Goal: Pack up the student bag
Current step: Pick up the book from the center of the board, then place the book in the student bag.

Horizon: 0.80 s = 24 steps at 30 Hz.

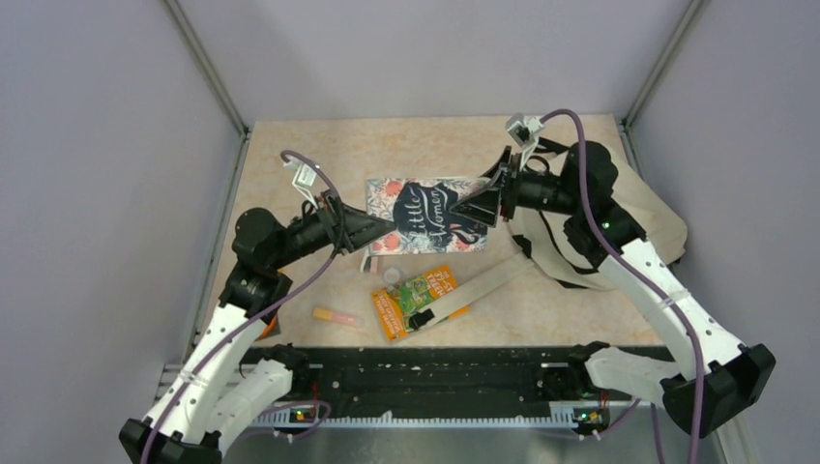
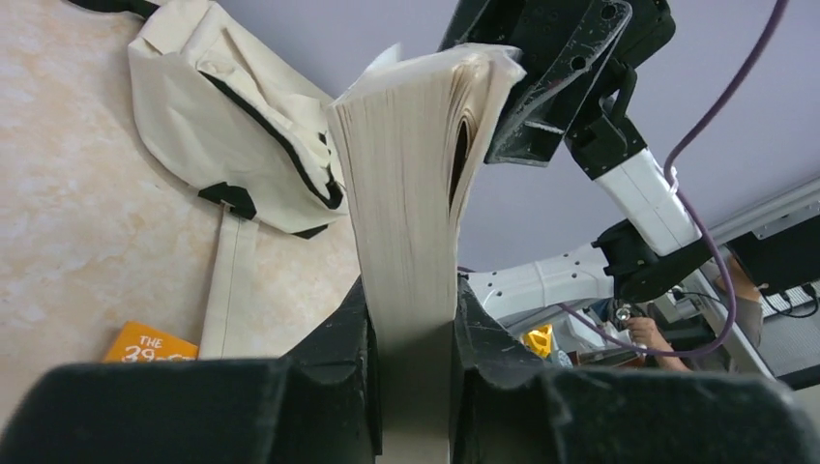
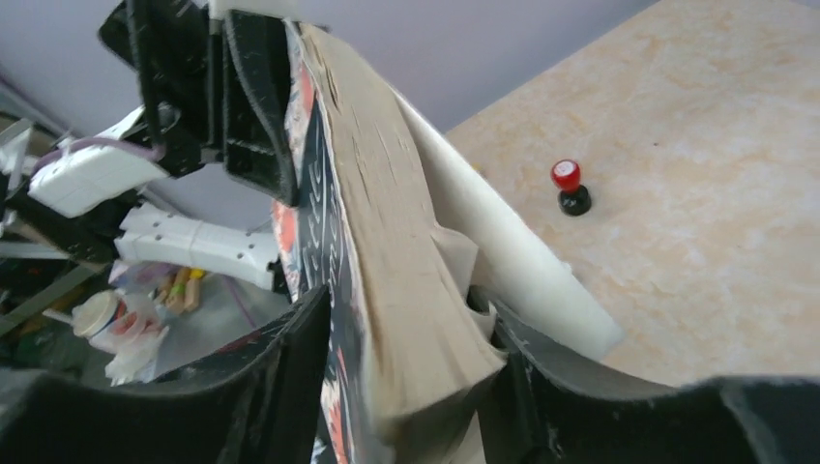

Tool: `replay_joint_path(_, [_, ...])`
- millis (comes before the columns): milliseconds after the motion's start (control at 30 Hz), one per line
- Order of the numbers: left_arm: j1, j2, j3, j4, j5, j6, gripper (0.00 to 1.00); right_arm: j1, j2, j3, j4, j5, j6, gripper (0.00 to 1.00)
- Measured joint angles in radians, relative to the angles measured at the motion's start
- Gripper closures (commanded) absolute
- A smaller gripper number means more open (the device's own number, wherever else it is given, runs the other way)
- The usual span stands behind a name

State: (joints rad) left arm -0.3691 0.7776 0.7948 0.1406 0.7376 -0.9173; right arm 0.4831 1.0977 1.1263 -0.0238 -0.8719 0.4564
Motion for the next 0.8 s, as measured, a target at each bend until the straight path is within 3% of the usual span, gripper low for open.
replay_joint_path(33, [0.000, -0.005, 0.000, -0.004, -0.003, 0.006, 1.00, 0.002, 0.001, 0.010, -0.032, 0.029, -0.014, 0.21])
replay_joint_path(100, [0.001, -0.016, 0.000, -0.030, -0.023, 0.030, 1.00, 0.003, 0.003, 0.046, -0.104, 0.111, -0.051, 0.10])
replay_joint_path(233, [0.002, -0.028, 0.000, -0.132, -0.093, 0.081, 1.00, -0.002, 0.019, 0.186, -0.255, 0.328, -0.146, 0.02])
replay_joint_path(433, [0.002, -0.050, 0.000, -0.332, -0.287, 0.154, 1.00, -0.128, 0.035, 0.294, -0.395, 0.615, -0.238, 0.01])
replay_joint_path(633, [0.007, -0.046, 0.002, -0.449, -0.436, 0.222, 1.00, -0.213, 0.061, 0.194, -0.516, 0.964, -0.284, 0.01])
replay_joint_path(800, [0.008, 0.024, 0.013, -0.462, -0.457, 0.260, 1.00, -0.213, 0.165, 0.097, -0.548, 1.073, -0.305, 0.01])
